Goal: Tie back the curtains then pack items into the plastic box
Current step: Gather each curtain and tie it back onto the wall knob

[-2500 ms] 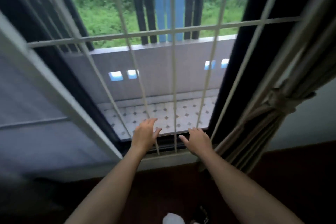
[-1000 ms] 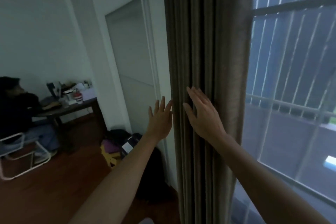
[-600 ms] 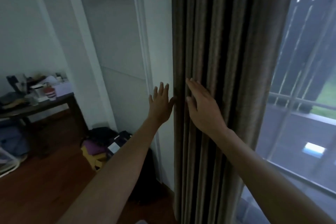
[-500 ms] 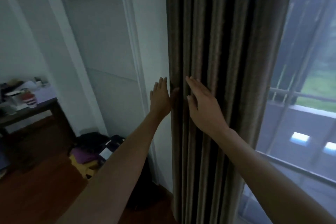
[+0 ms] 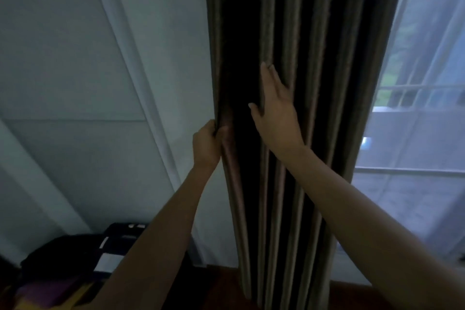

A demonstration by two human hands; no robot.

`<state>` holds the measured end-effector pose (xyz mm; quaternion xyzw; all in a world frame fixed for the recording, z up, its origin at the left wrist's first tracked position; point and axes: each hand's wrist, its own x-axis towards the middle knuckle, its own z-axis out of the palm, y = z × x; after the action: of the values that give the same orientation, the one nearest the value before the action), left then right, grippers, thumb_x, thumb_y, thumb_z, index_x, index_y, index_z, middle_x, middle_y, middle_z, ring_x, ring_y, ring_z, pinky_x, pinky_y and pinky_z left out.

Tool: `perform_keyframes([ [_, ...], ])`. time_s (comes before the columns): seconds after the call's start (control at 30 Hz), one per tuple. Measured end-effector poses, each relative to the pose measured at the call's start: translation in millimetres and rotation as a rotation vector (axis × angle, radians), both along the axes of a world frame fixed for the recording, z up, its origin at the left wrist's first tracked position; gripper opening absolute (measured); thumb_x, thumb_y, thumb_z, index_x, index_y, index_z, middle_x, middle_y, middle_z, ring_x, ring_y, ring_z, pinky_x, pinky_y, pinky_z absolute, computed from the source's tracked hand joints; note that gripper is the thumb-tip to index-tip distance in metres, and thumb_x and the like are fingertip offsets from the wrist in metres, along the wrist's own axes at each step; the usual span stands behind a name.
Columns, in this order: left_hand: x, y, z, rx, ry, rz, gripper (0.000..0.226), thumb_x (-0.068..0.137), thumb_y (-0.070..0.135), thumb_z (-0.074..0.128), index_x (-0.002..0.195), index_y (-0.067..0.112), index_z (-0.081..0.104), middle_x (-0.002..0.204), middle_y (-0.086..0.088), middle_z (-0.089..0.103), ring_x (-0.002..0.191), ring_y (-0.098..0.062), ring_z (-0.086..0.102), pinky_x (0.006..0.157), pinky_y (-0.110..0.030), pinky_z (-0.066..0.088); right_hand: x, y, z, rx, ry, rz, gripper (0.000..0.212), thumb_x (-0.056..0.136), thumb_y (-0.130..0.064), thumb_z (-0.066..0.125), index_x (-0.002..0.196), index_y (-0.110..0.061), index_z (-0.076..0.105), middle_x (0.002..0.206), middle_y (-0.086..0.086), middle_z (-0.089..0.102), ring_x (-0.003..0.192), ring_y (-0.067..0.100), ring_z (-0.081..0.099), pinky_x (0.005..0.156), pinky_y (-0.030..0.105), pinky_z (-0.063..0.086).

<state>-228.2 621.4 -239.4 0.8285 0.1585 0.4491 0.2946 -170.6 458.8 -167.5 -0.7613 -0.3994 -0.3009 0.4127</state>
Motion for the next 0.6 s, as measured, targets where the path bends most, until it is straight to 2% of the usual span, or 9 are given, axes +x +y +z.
perform_keyframes([
  [0.1,-13.3,13.5,-9.6,0.021,0.017,-0.048,0.032,0.095,0.024,0.058,0.069,0.01,0.047,0.057,0.016,0.043,0.05,0.005,0.037,0.044,-0.013,0.028,-8.1,19.9,-12.8,0.006,0.009,-0.112,0.083,0.092,-0.018,0.064,0.155,-0.02,0.009,0.161,0.013,0.01,0.142,0.028,0.03,0.113,0.037,0.027],
  [0.2,-24.3,16.2,-13.2,0.034,-0.001,-0.084,0.039,0.093,0.035,0.058,0.066,0.012,0.041,0.056,0.017,0.039,0.048,0.005,0.034,0.043,-0.01,0.028,-11.6,29.5,-29.9,0.01,0.09,-0.153,0.096,0.092,-0.018,0.064,0.154,-0.027,-0.008,0.16,0.012,0.018,0.134,0.027,0.043,0.104,0.038,0.042],
  [0.27,-28.6,17.7,-20.0,0.025,0.02,-0.094,0.037,0.093,0.027,0.062,0.066,0.013,0.04,0.054,0.017,0.038,0.044,0.004,0.036,0.044,-0.011,0.029,-13.9,33.8,-44.0,-0.012,0.13,-0.143,0.1,0.092,-0.012,0.062,0.152,-0.029,-0.016,0.152,0.011,0.036,0.11,0.022,0.061,0.086,0.035,0.057],
  [0.3,-31.0,18.2,-25.8,0.01,0.032,-0.102,0.036,0.092,0.024,0.063,0.066,0.013,0.041,0.054,0.018,0.038,0.043,0.003,0.039,0.044,-0.011,0.029,-15.3,35.9,-52.7,-0.035,0.139,-0.14,0.099,0.092,-0.008,0.061,0.152,-0.027,-0.016,0.142,0.011,0.048,0.093,0.018,0.065,0.076,0.031,0.058],
  [0.37,-36.3,19.7,-39.5,-0.001,0.045,-0.102,0.034,0.091,0.023,0.064,0.067,0.013,0.042,0.052,0.017,0.038,0.044,0.003,0.044,0.045,-0.01,0.03,-18.5,37.3,-71.6,-0.096,0.156,-0.151,0.095,0.09,0.0,0.057,0.154,-0.023,-0.008,0.114,0.01,0.063,0.07,0.01,0.057,0.061,0.021,0.051],
  [0.4,-38.9,20.1,-44.9,-0.001,0.047,-0.099,0.032,0.09,0.021,0.065,0.068,0.013,0.043,0.052,0.017,0.039,0.046,0.003,0.047,0.046,-0.009,0.03,-20.2,36.7,-81.9,-0.128,0.165,-0.158,0.094,0.088,0.004,0.056,0.155,-0.022,-0.005,0.104,0.009,0.065,0.066,0.007,0.052,0.058,0.018,0.046],
  [0.5,-44.3,22.6,-56.4,-0.03,0.062,-0.109,0.029,0.09,0.016,0.065,0.071,0.013,0.044,0.055,0.017,0.04,0.051,0.006,0.05,0.046,-0.007,0.031,-24.1,33.3,-114.6,-0.229,0.177,-0.18,0.103,0.083,0.008,0.056,0.154,-0.029,-0.009,0.097,0.008,0.063,0.069,0.012,0.05,0.06,0.024,0.045],
  [0.6,-51.4,24.6,-64.5,-0.033,0.074,-0.111,0.028,0.091,0.014,0.064,0.073,0.012,0.043,0.058,0.016,0.041,0.049,0.004,0.049,0.047,-0.008,0.032,-27.1,29.4,-143.1,-0.299,0.155,-0.196,0.11,0.08,0.008,0.057,0.152,-0.033,-0.015,0.103,0.005,0.064,0.078,0.02,0.053,0.076,0.03,0.05],
])
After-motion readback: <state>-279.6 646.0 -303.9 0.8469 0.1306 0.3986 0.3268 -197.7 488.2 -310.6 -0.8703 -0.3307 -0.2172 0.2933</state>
